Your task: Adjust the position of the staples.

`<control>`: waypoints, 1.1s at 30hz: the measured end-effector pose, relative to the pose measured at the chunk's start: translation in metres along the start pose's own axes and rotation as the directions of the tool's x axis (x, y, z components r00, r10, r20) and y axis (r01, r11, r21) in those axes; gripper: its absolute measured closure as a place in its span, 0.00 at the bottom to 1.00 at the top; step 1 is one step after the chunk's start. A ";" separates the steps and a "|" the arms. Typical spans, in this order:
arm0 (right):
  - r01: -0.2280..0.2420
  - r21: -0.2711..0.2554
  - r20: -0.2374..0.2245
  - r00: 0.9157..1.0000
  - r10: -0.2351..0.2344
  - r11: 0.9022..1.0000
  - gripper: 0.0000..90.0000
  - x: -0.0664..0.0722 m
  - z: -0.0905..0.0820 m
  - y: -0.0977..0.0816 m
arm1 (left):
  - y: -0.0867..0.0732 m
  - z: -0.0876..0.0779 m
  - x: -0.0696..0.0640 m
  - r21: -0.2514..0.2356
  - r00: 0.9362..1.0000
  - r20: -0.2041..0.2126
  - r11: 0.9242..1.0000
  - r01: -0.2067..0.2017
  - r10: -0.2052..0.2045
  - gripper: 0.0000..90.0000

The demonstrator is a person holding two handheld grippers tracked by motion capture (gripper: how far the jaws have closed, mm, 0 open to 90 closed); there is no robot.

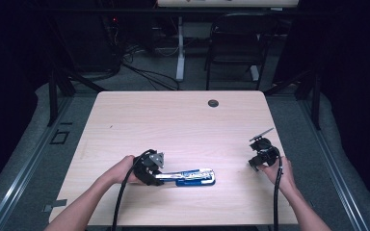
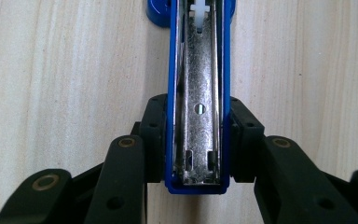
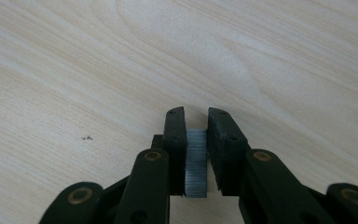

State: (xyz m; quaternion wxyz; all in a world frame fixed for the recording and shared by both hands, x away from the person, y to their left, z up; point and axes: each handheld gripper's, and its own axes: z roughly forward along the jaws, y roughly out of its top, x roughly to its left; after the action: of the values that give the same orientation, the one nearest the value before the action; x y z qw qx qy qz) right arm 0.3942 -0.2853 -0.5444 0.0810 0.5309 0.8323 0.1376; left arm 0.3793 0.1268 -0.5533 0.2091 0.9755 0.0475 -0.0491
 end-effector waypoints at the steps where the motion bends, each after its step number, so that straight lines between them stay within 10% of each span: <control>1: -0.012 -0.014 -0.004 1.000 0.012 1.000 0.87 0.001 0.001 -0.001 | 0.000 0.000 0.000 0.000 1.000 0.000 1.000 0.000 0.000 0.72; 33: 0.041 -0.070 -0.012 0.999 -0.042 0.997 0.87 0.005 -0.015 0.001 | 0.000 0.000 0.000 -0.005 1.000 -0.005 1.000 -0.004 0.004 0.72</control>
State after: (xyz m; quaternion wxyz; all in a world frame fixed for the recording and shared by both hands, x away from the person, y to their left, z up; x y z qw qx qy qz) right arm 0.3892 -0.2827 -0.5299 0.0964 0.5093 0.8384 0.1683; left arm 0.3793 0.1271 -0.5537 0.2115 0.9752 0.0463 -0.0461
